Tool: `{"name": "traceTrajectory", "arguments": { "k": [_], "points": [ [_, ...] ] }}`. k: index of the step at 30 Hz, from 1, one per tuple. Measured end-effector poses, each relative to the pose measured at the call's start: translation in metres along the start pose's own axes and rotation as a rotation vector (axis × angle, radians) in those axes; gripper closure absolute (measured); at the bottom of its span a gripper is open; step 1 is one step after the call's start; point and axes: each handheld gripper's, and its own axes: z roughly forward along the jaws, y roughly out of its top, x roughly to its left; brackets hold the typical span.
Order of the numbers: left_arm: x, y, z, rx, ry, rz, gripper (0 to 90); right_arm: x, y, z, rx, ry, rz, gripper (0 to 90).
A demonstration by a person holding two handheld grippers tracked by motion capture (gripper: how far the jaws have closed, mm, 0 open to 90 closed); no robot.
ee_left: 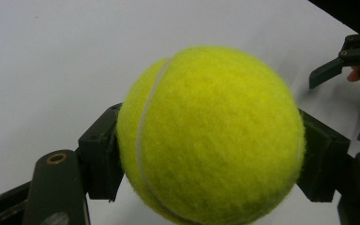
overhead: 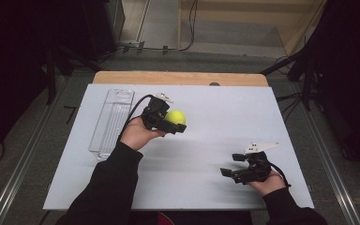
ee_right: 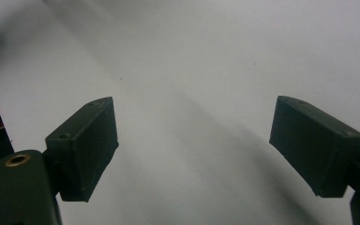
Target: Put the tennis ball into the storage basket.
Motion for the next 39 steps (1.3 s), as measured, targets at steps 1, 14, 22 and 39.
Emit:
{"name": "traceTrajectory", "arguments": {
  "k": [1, 14, 22, 39],
  "points": [
    [0.001, 0.000, -0.001, -0.003, 0.003, -0.003, 25.5, 0.000, 0.000, 0.000, -0.001, -0.003, -0.001, 13.6],
    [0.012, -0.003, -0.011, -0.010, 0.014, -0.035, 25.6, 0.001, 0.000, 0.000, -0.008, 0.001, -0.002, 13.6],
    [0.019, -0.005, -0.018, -0.025, 0.040, -0.049, 25.6, 0.001, 0.000, 0.000, -0.010, 0.000, -0.001, 13.6],
    [0.032, -0.010, -0.032, -0.032, 0.065, -0.085, 25.6, 0.001, 0.001, 0.000, -0.011, 0.003, -0.001, 13.6]
  ]
}}
